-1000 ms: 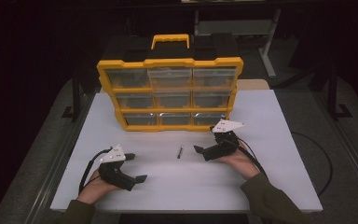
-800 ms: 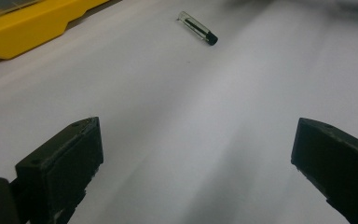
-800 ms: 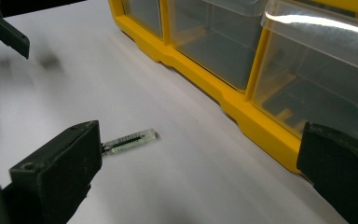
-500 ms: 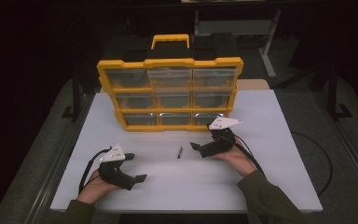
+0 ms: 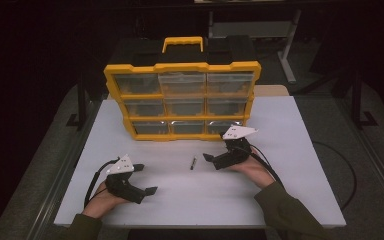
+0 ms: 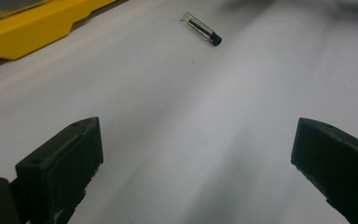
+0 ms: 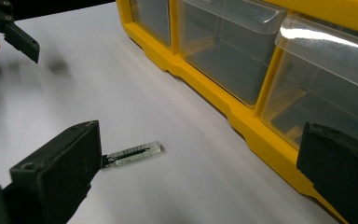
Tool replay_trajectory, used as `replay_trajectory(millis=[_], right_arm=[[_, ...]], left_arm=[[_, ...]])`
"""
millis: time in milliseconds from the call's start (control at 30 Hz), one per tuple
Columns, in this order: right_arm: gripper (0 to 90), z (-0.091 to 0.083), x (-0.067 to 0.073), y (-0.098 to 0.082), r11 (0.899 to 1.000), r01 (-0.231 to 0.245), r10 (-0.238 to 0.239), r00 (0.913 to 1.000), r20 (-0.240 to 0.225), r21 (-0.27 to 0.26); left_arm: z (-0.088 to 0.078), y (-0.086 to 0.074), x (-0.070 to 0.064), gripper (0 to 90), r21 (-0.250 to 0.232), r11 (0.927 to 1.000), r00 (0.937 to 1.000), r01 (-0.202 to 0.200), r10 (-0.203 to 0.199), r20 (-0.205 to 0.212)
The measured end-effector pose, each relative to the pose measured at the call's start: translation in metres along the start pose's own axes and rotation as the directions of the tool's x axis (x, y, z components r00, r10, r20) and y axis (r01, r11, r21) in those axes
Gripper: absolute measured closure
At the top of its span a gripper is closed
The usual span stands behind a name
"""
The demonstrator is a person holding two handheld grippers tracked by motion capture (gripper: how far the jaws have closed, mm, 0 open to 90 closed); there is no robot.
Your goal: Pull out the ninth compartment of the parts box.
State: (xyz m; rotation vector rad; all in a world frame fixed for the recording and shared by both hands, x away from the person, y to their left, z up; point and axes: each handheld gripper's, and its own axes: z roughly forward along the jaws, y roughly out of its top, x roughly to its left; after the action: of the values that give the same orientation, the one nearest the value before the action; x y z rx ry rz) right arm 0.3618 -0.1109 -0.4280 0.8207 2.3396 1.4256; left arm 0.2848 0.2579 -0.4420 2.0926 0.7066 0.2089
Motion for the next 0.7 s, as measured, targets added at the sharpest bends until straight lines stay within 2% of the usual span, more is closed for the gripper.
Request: replay_trajectory(millis=[333, 700], right_arm=[[0.0, 0.001, 0.006, -0.001, 0.998, 0.067, -0.067, 0.997, 0.039, 0.006], [0.0, 0.003, 0.011, -0.002, 0.991, 0.136, -0.137, 0.9877, 0.076, 0.014]], left_arm=[[0.0, -0.001, 0.001, 1.7, -0.004, 1.0, 1.0, -0.001, 0.001, -0.009], [-0.001, 0.0, 0.0, 1.7, -0.006, 1.0, 0.9999, -0.003, 0.003, -0.011]])
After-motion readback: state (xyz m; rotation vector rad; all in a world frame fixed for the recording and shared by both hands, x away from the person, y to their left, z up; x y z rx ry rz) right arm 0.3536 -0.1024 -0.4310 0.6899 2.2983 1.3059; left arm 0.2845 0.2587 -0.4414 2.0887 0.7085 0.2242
